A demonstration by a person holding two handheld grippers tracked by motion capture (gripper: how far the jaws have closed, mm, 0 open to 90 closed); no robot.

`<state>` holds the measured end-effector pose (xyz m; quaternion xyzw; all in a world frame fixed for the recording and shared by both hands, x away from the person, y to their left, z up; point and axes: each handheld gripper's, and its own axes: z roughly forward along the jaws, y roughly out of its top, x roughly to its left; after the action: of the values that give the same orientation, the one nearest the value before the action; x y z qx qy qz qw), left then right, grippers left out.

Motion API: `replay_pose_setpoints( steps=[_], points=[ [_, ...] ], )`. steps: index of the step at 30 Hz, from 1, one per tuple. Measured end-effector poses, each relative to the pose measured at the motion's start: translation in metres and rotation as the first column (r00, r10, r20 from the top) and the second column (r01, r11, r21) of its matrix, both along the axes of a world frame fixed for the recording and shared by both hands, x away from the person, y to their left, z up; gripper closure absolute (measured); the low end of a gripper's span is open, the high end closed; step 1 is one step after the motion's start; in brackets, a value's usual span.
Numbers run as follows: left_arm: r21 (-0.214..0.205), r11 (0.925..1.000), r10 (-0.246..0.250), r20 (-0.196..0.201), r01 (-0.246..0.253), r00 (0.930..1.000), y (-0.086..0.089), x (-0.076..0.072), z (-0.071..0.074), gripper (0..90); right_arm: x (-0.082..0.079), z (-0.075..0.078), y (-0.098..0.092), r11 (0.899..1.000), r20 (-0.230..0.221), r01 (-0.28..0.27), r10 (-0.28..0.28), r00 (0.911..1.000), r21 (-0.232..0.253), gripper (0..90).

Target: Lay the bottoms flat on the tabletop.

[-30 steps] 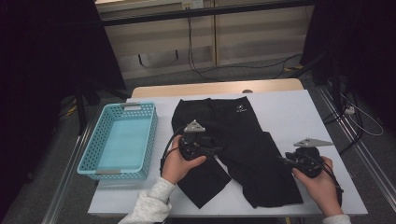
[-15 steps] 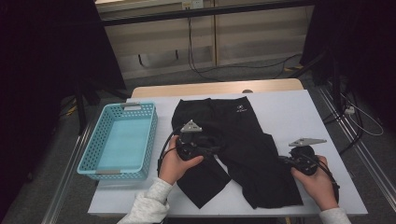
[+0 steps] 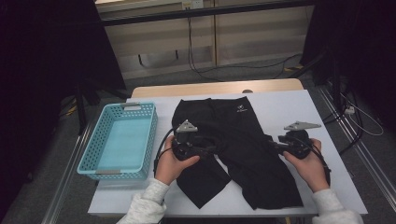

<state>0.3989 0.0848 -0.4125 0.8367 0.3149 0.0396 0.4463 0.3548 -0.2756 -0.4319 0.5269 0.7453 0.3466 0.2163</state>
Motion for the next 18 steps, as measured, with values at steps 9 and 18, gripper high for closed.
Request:
replay_pose_setpoints(
  steps=[9, 18],
  points=[
    [0.013, 0.9992, 0.037, -0.002, -0.037, 0.9993, 0.015, 0.002, -0.003, 26.1, 0.063, -0.015, 0.015, 1.000, -0.019, 0.009, -0.009, 0.9998, 0.006, 43.9],
    [0.015, 0.9987, 0.048, -0.002, -0.048, 0.9989, 0.018, 0.004, -0.003, 26.1, 0.107, -0.024, 0.028, 1.000, -0.071, 0.012, -0.014, 0.9974, -0.018, 51.4]
  ],
)
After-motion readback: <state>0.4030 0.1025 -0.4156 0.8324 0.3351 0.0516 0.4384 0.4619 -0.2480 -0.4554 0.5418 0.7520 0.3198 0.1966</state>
